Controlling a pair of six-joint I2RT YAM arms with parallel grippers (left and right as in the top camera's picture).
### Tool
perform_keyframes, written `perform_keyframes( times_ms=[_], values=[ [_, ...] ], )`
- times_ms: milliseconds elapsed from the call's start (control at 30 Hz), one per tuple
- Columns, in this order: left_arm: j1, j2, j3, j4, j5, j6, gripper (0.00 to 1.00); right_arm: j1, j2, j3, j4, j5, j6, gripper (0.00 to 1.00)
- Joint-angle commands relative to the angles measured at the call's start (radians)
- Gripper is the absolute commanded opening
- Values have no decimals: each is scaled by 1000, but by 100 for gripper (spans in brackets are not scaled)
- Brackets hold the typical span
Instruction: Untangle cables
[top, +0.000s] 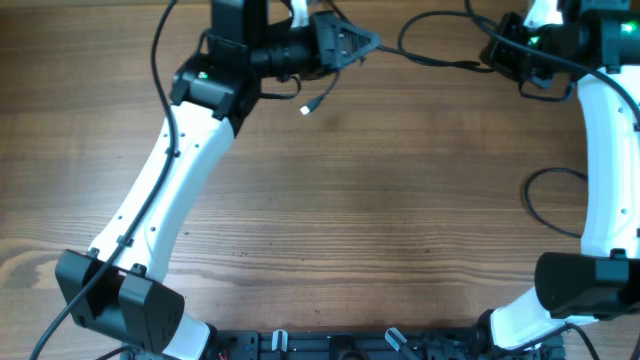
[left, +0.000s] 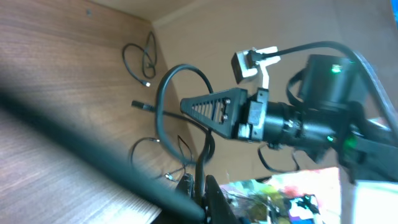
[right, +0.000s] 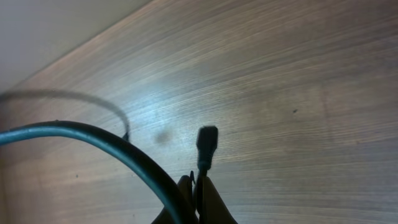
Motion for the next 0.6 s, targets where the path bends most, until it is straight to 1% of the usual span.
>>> perform_keyframes(
  times_ms=[0,167,267,300,367,433,500,567],
  values=[
    [162,-18,7,0,57,9,4,-160,13,-3,-13,227,-31,4],
    [244,-18,7,-82,64,19,4,-267,13,-3,-10,211,-34,4],
    [301,-18,7,-131,39,133,4,-325,13,-3,-7,113,-48,4],
    [315,-18,7,-164,4,141,4,-335,13,-3,1,34,-95,4],
    [333,-18,7,-237,-50,147,4,-336,13,-3,8,-115,-193,4],
    [321,-18,7,-276,-52,211,4,-315,13,-3,-1,-274,-275,4],
    [286,-18,7,-309,-54,267,4,-274,13,-3,-16,-346,-311,4],
    [235,-18,7,-335,-53,324,4,-223,13,-3,-34,-348,-320,4]
  ],
)
